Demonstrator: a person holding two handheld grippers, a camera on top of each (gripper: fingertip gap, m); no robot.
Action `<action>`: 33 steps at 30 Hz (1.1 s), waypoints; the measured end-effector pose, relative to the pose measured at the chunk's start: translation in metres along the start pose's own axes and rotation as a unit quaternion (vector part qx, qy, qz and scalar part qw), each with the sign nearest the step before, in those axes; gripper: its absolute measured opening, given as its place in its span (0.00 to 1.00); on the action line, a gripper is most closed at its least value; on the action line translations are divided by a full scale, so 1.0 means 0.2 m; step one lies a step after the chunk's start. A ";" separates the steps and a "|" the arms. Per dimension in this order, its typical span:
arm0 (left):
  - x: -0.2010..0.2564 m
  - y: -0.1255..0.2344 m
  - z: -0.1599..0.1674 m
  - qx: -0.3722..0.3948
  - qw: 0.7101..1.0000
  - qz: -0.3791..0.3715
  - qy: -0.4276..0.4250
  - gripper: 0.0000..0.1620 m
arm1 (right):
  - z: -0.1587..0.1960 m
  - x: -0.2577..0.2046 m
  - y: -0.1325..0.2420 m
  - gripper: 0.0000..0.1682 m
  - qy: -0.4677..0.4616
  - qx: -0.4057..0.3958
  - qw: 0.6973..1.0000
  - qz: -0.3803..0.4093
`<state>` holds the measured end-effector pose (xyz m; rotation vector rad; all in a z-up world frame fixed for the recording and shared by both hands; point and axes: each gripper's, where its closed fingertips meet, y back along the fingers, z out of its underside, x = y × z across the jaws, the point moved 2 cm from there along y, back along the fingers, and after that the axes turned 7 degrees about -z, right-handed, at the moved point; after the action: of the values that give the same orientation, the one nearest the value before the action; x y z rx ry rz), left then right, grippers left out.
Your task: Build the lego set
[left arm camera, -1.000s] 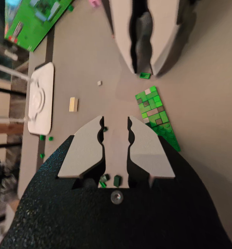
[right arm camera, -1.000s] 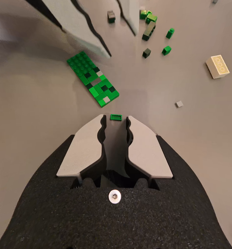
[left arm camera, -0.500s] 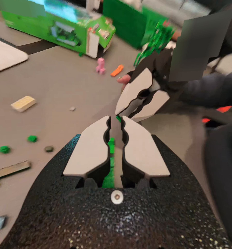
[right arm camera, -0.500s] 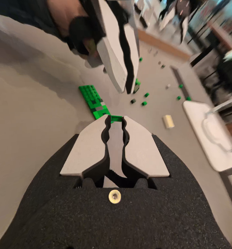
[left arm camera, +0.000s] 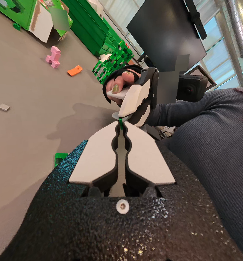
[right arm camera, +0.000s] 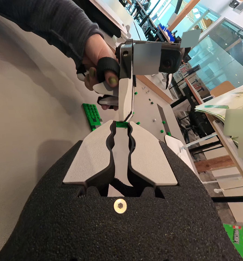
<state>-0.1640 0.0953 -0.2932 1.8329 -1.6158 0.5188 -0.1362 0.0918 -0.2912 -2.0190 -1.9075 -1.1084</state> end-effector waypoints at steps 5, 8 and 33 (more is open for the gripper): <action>-0.03 0.00 0.03 -0.020 0.998 -0.032 -0.040 0.01 | -0.01 0.02 0.00 0.09 -0.016 0.021 0.999 0.019; -0.06 0.02 0.02 -0.020 0.994 -0.071 -0.081 0.01 | 0.05 0.02 -0.01 0.16 -0.069 0.015 0.997 0.008; -0.41 0.40 0.29 -0.406 0.548 -0.220 -0.698 0.02 | 0.21 0.00 -0.07 0.16 -0.212 -0.039 0.972 -0.092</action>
<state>-0.2631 0.1123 -0.3742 1.5805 -1.4554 -2.0936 -0.1318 0.1188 -0.3264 -2.3109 -2.3264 -0.8466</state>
